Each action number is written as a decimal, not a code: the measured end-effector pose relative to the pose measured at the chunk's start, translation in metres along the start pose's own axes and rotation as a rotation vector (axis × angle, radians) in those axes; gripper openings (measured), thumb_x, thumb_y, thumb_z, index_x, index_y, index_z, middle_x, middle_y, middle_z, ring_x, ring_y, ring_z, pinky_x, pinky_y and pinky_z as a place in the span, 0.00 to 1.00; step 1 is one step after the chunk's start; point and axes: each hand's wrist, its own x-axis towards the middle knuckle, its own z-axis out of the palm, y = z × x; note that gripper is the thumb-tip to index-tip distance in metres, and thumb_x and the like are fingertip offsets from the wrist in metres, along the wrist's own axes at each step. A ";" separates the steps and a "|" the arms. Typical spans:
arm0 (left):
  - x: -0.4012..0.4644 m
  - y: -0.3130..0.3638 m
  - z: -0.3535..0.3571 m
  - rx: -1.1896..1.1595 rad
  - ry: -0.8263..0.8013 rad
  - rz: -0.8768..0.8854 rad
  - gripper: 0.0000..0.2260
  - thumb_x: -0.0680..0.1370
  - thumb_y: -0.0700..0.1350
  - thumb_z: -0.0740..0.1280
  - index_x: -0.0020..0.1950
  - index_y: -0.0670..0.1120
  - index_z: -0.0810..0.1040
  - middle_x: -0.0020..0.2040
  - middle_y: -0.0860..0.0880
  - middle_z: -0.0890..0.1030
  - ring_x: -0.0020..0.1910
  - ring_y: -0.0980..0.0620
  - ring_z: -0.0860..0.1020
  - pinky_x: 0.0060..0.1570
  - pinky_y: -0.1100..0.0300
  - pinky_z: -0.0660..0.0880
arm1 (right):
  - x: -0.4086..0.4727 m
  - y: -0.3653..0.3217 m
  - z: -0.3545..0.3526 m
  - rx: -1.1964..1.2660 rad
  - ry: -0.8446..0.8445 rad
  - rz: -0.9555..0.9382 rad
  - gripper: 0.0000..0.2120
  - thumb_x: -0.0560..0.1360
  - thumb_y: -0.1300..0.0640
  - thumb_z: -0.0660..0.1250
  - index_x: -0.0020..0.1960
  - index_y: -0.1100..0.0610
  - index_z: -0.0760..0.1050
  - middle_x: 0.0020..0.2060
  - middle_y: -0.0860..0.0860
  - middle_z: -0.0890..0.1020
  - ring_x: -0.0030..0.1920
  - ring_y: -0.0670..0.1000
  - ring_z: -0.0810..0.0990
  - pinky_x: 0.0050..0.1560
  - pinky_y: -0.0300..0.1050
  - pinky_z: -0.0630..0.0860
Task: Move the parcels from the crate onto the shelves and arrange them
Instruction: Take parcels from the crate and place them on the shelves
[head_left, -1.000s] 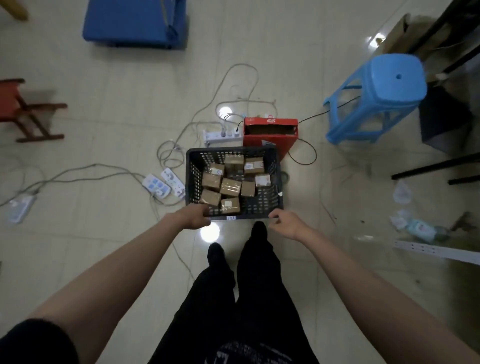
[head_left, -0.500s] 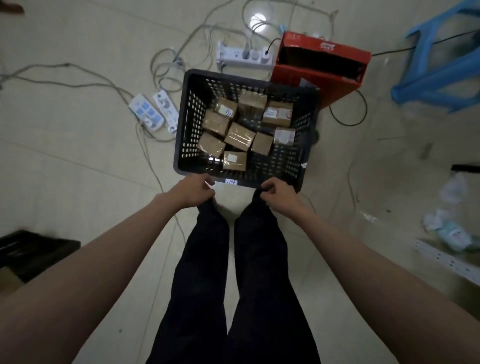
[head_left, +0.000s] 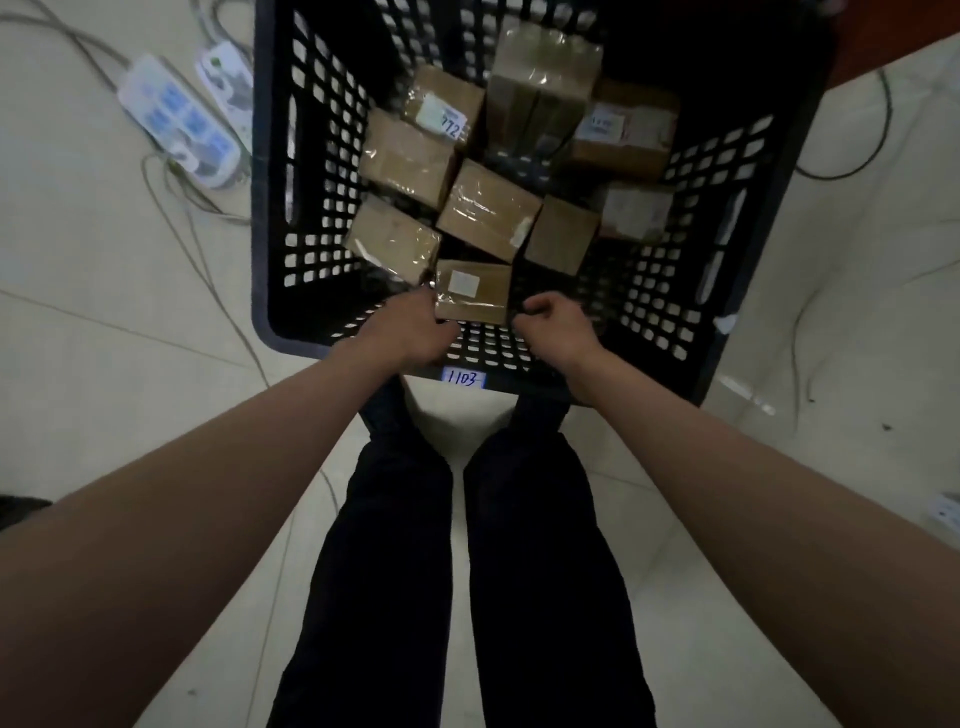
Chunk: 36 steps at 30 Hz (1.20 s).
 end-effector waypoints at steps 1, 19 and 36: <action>0.014 -0.002 0.004 0.015 -0.015 0.001 0.21 0.80 0.49 0.63 0.71 0.45 0.70 0.68 0.41 0.74 0.66 0.41 0.73 0.61 0.54 0.69 | 0.016 0.004 0.006 0.002 -0.003 0.016 0.20 0.77 0.53 0.70 0.67 0.57 0.73 0.60 0.54 0.80 0.61 0.53 0.78 0.63 0.46 0.74; 0.088 -0.018 0.037 -0.319 -0.037 -0.116 0.18 0.75 0.48 0.70 0.65 0.46 0.79 0.61 0.46 0.80 0.61 0.47 0.77 0.61 0.59 0.72 | 0.097 0.035 0.043 0.087 -0.072 0.067 0.21 0.74 0.59 0.70 0.66 0.57 0.74 0.59 0.56 0.82 0.58 0.55 0.81 0.63 0.49 0.78; -0.272 0.079 -0.104 -0.381 0.207 0.082 0.17 0.79 0.56 0.65 0.61 0.47 0.75 0.55 0.51 0.79 0.55 0.51 0.77 0.54 0.57 0.72 | -0.262 -0.055 -0.087 0.427 -0.044 -0.076 0.08 0.81 0.55 0.56 0.57 0.52 0.73 0.57 0.55 0.81 0.57 0.54 0.82 0.54 0.50 0.82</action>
